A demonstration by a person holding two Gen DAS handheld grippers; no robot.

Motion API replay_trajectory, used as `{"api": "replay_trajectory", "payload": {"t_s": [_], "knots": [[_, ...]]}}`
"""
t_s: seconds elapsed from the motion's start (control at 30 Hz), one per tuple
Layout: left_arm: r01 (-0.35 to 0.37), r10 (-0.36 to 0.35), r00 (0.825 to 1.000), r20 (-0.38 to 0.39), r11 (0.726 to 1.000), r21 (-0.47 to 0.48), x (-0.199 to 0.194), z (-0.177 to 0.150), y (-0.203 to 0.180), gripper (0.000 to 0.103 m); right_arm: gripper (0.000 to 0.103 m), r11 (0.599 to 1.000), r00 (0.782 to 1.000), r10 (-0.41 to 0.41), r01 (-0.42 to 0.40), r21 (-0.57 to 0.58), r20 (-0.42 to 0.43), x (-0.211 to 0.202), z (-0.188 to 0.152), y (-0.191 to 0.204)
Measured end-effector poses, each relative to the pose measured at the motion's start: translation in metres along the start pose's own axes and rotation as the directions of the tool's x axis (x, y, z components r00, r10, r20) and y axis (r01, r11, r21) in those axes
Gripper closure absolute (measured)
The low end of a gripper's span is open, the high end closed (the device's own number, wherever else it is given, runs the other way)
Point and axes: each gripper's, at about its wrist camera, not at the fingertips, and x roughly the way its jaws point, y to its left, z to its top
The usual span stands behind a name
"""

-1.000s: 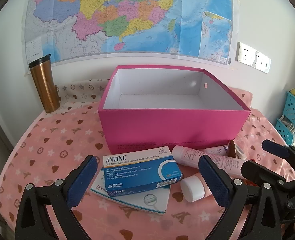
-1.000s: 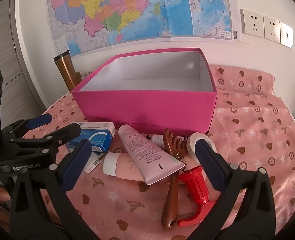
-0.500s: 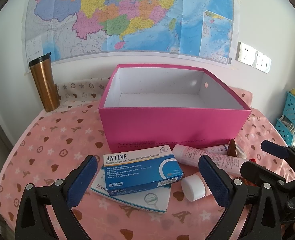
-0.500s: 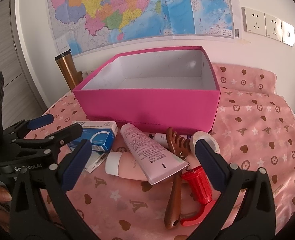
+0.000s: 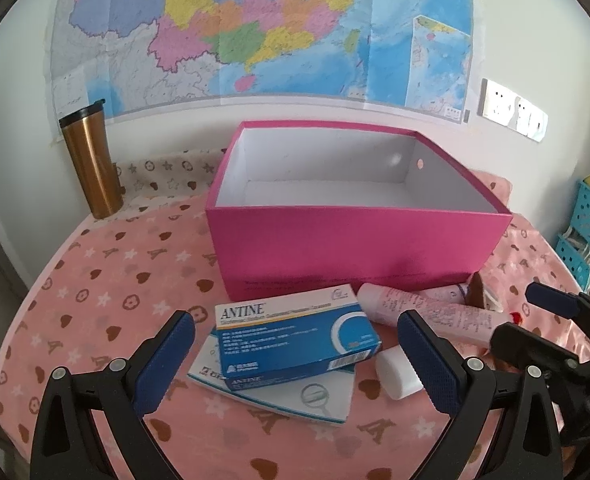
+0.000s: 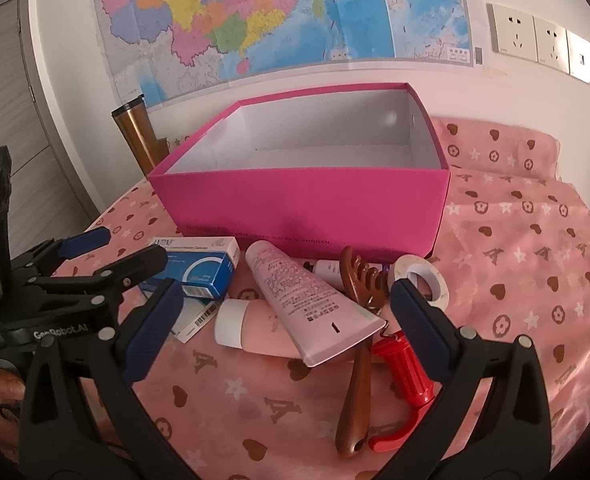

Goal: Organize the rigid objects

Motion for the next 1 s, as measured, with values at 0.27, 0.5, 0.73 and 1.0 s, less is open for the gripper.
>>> {"api": "replay_trajectory", "payload": {"t_s": [0.27,0.5,0.73,1.0], "knots": [[0.018,-0.012,0.996,0.086,0.998,-0.059,0.012,-0.001,0.024,0.0,0.001,1.0,0.999,0.018,-0.017,0.018,-0.043,0.008,-0.005,-0.005],[0.046,-0.042,0.997,0.059,0.996,-0.076,0.023,-0.004,0.04,0.001,0.017,0.999,0.999,0.04,-0.04,-0.003,-0.012,0.002,0.0,0.001],[0.075,-0.074,0.997,0.037,0.997,-0.034,0.026,-0.009,0.044,0.011,0.04,0.981,0.978,0.186,-0.191,-0.041,-0.097,0.029,0.01,0.022],[0.157,-0.157,0.988,-0.002,0.986,-0.063,0.032,-0.011,0.051,0.026,0.047,0.969,0.951,0.237,-0.247,-0.026,-0.199,0.079,0.02,0.034]]}}
